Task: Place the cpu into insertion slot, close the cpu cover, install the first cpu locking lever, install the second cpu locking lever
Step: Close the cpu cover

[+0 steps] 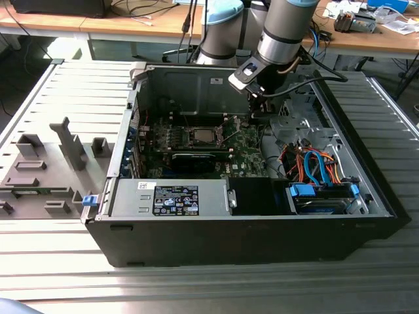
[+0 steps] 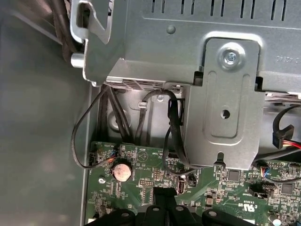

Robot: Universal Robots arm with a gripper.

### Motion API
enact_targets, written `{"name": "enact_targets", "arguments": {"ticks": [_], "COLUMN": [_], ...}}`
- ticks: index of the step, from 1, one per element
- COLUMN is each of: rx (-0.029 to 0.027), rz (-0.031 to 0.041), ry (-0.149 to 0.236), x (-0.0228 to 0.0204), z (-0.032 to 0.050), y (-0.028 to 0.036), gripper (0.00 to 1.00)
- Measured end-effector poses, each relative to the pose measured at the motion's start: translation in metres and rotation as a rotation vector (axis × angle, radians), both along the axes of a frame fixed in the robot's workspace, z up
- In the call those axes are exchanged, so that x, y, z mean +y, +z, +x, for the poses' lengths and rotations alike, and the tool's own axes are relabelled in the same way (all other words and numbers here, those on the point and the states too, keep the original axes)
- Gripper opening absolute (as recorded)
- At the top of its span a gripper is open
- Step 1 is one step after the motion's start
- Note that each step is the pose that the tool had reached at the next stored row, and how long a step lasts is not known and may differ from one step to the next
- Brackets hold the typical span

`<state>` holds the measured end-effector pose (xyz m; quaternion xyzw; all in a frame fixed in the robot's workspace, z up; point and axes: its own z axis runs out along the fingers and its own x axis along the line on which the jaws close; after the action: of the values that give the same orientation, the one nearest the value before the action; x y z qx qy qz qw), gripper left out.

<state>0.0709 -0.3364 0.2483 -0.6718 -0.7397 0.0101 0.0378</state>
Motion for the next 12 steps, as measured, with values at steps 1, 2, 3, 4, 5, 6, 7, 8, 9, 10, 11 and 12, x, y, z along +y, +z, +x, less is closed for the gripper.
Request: {"name": "enact_targets", "arguments": {"ticks": [1,2,3,4,5,6,7,8,9,10,11,12], "rx": [0.0000,0.0000,0.0000,0.0000,0.0000,0.0000,0.0000,0.0000,0.0000,0.0000,0.0000,0.0000], "rz": [0.0003,0.0009,0.0017,0.0019,0.0020,0.0021,0.0021,0.0020,0.0021,0.0022,0.0022,0.0022], "ry": [0.000,0.000,0.000,0.000,0.000,0.000,0.000,0.000,0.000,0.000,0.000,0.000], "x": [0.0000,-0.0001,0.0000,0.0000,0.0000,0.0000,0.0000,0.0000,0.0000,0.0000,0.0000,0.0000], "z": [-0.0010,-0.0027,-0.0038,-0.0044,-0.0052,-0.0060,-0.0070,-0.0077,-0.0088,-0.0100,-0.0111,-0.0117], "y": [-0.0001,-0.0001,-0.0002,-0.0002,-0.0002,-0.0002,-0.0002,-0.0002,-0.0002,-0.0003,-0.0003,-0.0003], "gripper": [0.11,0.11,0.11,0.11,0.11,0.11,0.11,0.11,0.11,0.11,0.11,0.11]}}
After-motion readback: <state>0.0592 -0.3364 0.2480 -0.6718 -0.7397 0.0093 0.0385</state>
